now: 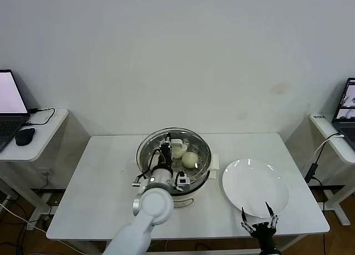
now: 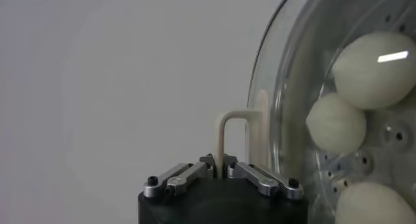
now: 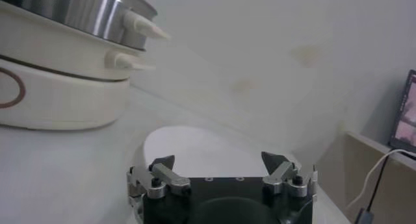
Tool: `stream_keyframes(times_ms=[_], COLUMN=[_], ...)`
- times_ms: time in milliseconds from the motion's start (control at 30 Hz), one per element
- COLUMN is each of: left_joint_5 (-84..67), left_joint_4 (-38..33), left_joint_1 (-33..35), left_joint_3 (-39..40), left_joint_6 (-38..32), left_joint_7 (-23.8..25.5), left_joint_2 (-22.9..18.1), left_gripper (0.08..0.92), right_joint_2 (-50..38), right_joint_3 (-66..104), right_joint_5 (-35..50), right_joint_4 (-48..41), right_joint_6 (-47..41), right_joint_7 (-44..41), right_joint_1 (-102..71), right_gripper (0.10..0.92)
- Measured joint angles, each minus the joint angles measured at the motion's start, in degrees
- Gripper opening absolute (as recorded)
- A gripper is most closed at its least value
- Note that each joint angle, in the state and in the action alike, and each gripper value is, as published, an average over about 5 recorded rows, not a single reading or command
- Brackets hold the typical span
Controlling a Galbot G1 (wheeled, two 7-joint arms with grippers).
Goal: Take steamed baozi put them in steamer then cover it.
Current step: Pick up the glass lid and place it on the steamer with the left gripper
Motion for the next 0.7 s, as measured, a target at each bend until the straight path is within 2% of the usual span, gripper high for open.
stream_keyframes(times_ms=[700], left_joint_5=[1.5], left_joint_4=[4.8], left_joint_1=[-0.3], left_joint_3=[0.0], left_joint_6=[-1.3], left_joint_7=[-1.9], left_joint_2=[-3.1], left_gripper=[0.141], right_joint_2=[-0.5], right_joint_3=[-0.6], right_joint_5=[0.0], right_joint_4=[-0.3], right_joint_6=[0.4], right_joint_7=[0.0], right_joint_1=[-0.2], right_gripper=[0.823])
